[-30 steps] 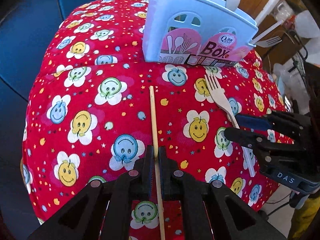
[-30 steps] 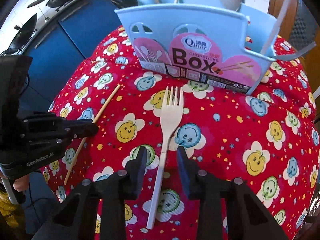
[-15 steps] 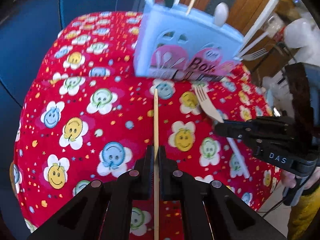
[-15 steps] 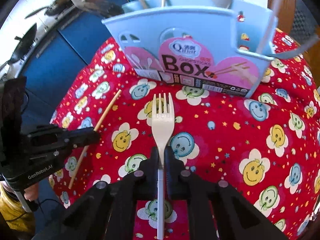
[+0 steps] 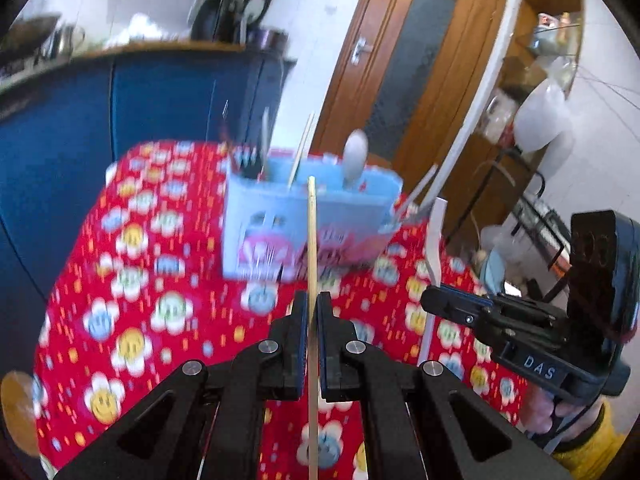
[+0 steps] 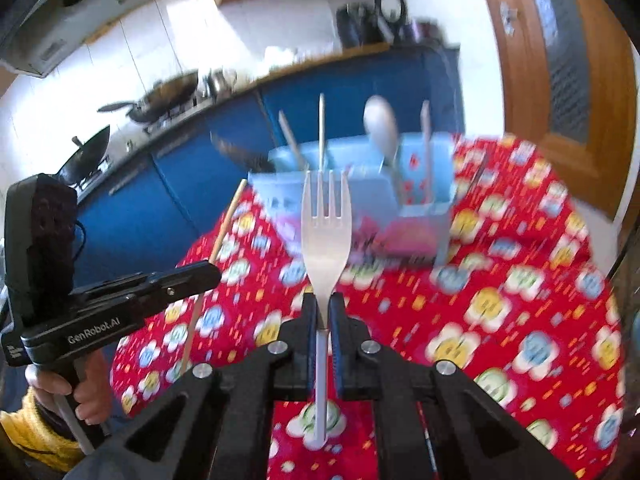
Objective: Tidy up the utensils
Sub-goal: 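Lift the chopstick and white fork into the blue caddy and open both tools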
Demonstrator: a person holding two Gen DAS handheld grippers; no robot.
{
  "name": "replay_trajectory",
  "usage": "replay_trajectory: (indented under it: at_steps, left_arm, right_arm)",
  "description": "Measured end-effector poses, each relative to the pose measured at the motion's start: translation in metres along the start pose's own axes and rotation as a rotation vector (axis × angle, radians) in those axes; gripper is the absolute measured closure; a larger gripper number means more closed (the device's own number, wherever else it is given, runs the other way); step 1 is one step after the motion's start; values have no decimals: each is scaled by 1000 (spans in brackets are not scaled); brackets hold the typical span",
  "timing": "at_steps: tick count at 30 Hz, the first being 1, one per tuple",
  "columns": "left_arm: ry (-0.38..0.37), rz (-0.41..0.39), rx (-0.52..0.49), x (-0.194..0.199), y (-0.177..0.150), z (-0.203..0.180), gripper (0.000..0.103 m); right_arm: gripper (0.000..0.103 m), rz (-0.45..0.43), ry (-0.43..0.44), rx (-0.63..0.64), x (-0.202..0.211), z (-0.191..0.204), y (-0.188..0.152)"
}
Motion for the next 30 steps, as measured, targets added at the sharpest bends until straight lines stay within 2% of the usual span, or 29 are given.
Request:
replay_trajectory:
  at_steps: [7, 16, 20, 26, 30]
  left_arm:
    - [-8, -111, -23, -2, 58, -12, 99]
    - [22, -294, -44, -9, 132, -12, 99]
    - [41, -363, -35, -13, 151, -7, 99]
    - [91, -471, -17, -17, 168, 8, 99]
    - [131, -498, -24, -28, 169, 16, 99]
  right_arm:
    - [95, -174, -56, 47, 19, 0, 53]
    - [95, -279, -87, 55, 19, -10, 105]
    - [95, -302, -98, 51, 11, -14, 118]
    - [95, -362, -163, 83, 1, -21, 137]
    - [95, -382, -198, 99, -10, -26, 145]
Point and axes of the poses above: each gripper's, at about its wrist camera, not at the fingertips, and x roughly against the way its jaws point, z to its left, y to its top, the point moved 10 cm from there along -x, roughly the way its jaws point, and after that the axes turned 5 degrees about -y, right-handed, at the moved point
